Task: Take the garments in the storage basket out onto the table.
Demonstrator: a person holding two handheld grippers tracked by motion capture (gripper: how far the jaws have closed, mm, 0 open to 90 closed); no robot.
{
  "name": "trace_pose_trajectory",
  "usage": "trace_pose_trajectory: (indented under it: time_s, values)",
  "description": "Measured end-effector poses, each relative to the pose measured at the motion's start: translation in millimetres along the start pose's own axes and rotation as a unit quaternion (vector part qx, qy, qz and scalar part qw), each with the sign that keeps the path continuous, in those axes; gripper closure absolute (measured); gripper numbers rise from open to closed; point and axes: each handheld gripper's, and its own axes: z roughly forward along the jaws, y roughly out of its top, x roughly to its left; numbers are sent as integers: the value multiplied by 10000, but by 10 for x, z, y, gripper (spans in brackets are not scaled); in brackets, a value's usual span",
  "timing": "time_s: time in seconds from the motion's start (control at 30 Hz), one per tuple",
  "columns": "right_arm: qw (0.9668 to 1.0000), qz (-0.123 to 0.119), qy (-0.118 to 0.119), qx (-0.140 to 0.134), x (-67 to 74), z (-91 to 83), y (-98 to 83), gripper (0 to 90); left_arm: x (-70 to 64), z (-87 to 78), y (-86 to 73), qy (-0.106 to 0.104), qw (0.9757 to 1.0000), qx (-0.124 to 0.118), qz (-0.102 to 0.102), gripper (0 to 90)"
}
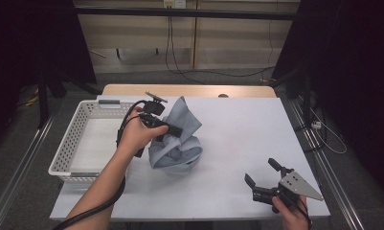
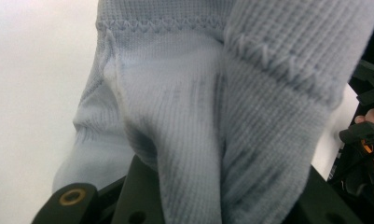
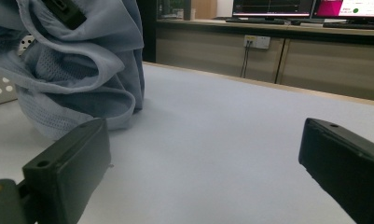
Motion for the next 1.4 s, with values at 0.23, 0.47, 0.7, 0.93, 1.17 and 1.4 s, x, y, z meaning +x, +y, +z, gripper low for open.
trace_pose_trajectory:
  time_s: [0.23, 0.47, 0.7, 0.93, 1.17, 1.4]
  values:
    - [10000, -2, -2, -1, -3, -1, -1, 16, 77, 80, -76, 121, 9999, 21, -12, 679]
    - [10000, -12, 13, 18, 1, 4, -3, 16, 103, 100, -116, 156, 9999, -19, -4, 670]
    - [10000, -14, 15, 32, 6, 6, -6, 16, 122, 116, -169, 184, 9998, -71, -16, 662]
    - [10000, -13, 33, 54, 12, 9, -8, 16, 116, 114, -231, 265, 9995, -126, 89, 639]
    - [10000, -37, 33, 65, 14, 15, -8, 16, 118, 85, -273, 413, 9988, -187, 172, 602]
    - [9998, -107, 76, 133, 21, 30, -17, 16, 132, 93, -344, 586, 9973, -393, 218, 382]
